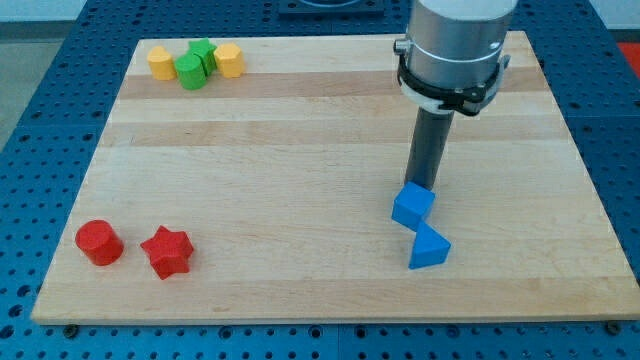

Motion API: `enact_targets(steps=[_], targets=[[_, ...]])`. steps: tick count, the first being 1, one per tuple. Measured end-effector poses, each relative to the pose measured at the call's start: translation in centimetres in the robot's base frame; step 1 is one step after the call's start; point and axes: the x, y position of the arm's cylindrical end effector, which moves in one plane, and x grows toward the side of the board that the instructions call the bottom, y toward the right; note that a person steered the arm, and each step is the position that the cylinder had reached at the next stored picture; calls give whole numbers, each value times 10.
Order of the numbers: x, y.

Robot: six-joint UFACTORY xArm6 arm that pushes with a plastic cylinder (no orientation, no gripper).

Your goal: Slide the blue cube to the top of the blue triangle

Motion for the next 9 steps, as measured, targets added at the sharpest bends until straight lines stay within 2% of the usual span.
enact_targets(steps=[2, 3, 4, 6, 7, 8, 9], targets=[[9, 0], [-16, -20], [-30, -98], [-80, -321], [-134, -401], [-134, -401], [-176, -402]])
